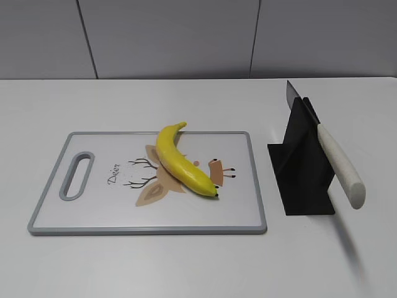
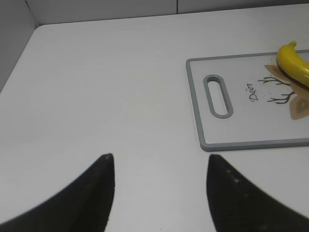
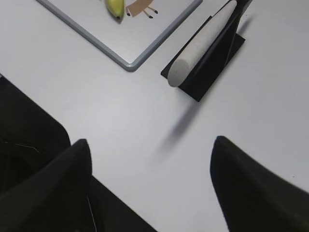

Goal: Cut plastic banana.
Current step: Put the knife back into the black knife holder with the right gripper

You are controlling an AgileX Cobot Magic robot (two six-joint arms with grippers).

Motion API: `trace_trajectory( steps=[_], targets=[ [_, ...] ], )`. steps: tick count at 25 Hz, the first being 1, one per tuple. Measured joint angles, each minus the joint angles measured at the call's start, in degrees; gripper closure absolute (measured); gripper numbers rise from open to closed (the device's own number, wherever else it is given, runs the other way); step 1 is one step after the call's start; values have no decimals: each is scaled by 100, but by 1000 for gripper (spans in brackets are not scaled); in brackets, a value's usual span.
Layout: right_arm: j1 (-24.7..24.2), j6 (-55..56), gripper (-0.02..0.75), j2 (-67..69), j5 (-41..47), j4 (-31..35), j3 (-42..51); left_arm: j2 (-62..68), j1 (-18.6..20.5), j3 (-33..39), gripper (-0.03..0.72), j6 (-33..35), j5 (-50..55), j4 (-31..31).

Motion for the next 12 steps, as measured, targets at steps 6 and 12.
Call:
trace_trajectory(
  steps=[6, 12],
  targets=[
    [0, 11, 144, -1000, 85, 7, 328, 0, 0, 0, 99, 0, 0, 0],
    [0, 63, 144, -1706, 219, 8, 415, 0, 0, 0, 104, 0, 0, -16]
  ],
)
